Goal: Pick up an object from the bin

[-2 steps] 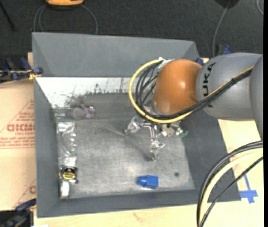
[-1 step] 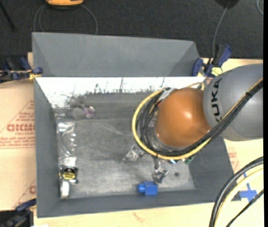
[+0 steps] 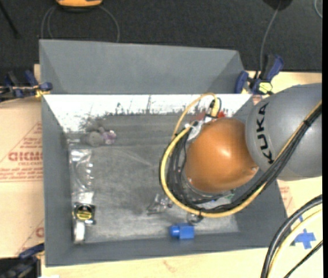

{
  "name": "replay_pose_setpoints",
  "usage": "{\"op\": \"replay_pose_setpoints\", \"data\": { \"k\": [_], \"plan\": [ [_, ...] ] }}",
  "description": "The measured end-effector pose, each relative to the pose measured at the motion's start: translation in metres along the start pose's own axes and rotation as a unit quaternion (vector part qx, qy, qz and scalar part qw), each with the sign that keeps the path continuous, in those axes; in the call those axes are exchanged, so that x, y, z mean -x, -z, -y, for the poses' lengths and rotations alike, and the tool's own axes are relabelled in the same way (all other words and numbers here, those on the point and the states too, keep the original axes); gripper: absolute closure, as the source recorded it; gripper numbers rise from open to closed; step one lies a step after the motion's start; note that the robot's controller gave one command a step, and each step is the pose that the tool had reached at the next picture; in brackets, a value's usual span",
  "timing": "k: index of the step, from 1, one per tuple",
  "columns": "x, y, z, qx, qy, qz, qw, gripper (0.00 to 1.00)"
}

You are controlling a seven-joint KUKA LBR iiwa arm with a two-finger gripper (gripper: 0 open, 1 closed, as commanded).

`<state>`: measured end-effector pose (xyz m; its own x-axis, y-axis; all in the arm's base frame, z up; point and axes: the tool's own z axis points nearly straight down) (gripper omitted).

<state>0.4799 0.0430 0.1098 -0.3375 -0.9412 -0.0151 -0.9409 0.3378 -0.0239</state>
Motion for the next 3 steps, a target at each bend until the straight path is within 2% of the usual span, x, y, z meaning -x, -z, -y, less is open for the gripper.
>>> {"op": "replay_pose_setpoints", "data": {
  "k": [1, 2, 3],
  "plan": [
    [-0.046, -0.013, 0.016, 0.011, 0.120, -0.0064, 0.9927, 0.00],
    [-0.045, -0.013, 0.015, 0.012, 0.120, -0.0057, 0.9927, 1.00],
    [-0.049, 0.107, 0.018, 0.009, 0.142, -0.0052, 0.9898, 1.00]
  ]
}}
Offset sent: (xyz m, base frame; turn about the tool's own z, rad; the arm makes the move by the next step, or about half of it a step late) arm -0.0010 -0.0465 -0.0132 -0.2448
